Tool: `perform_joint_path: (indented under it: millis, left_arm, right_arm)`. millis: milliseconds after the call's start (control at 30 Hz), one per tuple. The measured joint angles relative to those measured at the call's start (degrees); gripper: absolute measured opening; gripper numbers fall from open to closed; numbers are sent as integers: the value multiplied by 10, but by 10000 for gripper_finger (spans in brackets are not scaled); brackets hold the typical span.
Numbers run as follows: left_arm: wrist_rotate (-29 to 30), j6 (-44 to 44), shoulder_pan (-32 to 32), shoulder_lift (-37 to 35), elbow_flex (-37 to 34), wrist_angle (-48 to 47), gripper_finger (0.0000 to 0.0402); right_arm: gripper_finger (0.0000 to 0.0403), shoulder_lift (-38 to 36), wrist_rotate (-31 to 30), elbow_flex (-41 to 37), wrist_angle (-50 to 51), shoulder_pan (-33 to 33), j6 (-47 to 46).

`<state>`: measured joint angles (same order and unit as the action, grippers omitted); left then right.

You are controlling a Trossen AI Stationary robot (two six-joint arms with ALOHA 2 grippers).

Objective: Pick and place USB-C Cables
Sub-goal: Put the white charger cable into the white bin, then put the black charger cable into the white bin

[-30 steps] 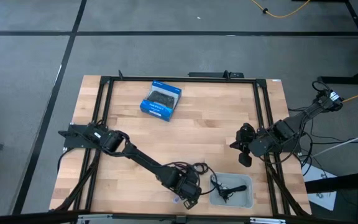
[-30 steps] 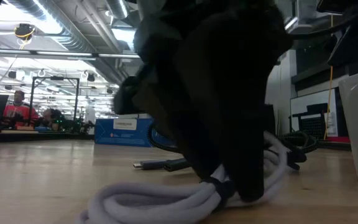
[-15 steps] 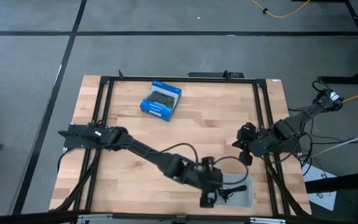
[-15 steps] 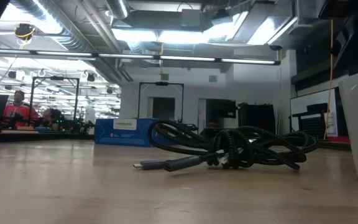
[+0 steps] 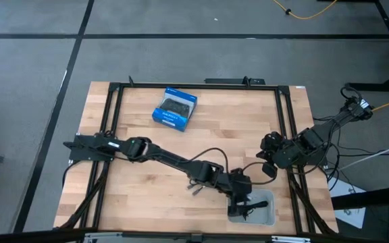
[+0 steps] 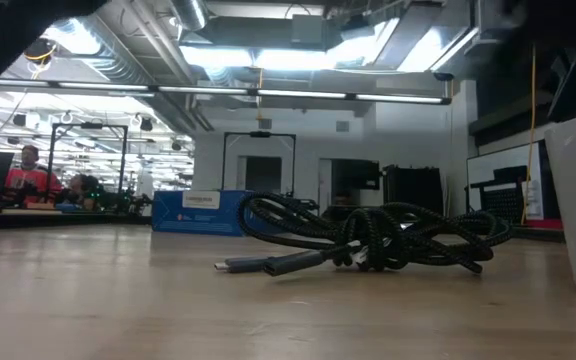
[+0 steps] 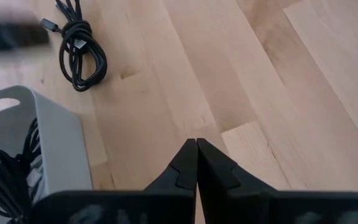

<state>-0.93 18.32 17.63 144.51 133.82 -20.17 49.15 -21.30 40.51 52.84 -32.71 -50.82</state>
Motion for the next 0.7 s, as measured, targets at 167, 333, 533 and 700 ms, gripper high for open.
perform_joint_path:
  millis: [167,333,533,700]
  left_arm:
    - [-43,7,-1,15,-3,4,59]
    - [-30,6,-1,12,-1,-2,106]
    - [-31,6,-1,12,-1,-2,114]
    - [-35,6,0,7,0,-12,115]
  right_arm:
    - [6,-2,0,0,3,0,0]
    - [6,-2,0,0,4,0,0]
    - [6,-2,4,0,4,0,0]
    - [6,-2,4,0,2,0,-1]
